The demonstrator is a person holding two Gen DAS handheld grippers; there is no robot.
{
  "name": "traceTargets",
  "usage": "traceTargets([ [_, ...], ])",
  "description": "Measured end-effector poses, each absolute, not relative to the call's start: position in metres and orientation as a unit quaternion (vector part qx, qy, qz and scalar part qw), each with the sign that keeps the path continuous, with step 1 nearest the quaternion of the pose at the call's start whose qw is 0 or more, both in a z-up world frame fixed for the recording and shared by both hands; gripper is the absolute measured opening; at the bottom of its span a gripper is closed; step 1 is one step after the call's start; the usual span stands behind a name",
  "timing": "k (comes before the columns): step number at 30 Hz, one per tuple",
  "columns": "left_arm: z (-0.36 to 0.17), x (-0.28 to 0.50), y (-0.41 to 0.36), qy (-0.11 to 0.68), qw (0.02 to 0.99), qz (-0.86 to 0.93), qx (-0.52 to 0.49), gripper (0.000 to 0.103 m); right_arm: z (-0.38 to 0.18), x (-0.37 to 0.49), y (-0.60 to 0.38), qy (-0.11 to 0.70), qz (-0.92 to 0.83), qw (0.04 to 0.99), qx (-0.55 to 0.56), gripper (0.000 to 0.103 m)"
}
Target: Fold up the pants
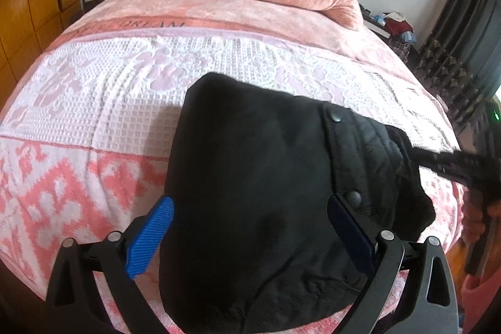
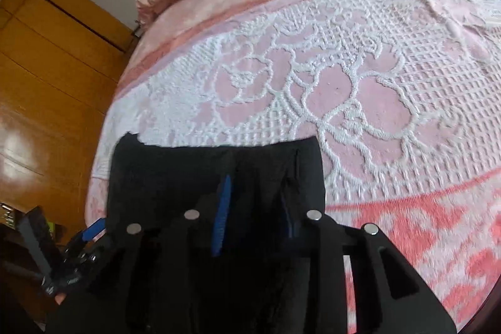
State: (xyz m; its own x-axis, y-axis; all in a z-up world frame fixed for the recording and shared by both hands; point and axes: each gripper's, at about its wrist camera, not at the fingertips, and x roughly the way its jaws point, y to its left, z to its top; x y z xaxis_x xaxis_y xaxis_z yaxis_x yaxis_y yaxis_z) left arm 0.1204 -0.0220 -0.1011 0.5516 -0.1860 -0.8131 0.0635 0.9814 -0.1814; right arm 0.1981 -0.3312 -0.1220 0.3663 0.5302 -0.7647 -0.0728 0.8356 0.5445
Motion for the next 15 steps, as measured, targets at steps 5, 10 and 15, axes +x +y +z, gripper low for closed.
traceTargets([
  [5,-0.092,0.112,-0.029,0.459,0.883,-0.079,-0.061,0.099,-0.111,0.151,-0.336,0.524,0.191,0.803,0.210,0.033],
  [10,-0.097,0.106,-0.029,0.467,0.880,-0.072,-0.056,0.099,-0.114,0.109,-0.334,0.530,0.177,0.805,0.200,0.044],
  [15,-0.116,0.098,-0.016,0.487,0.869,-0.052,-0.063,0.099,-0.122,0.083,-0.335,0.539,0.175,0.791,0.230,0.049],
])
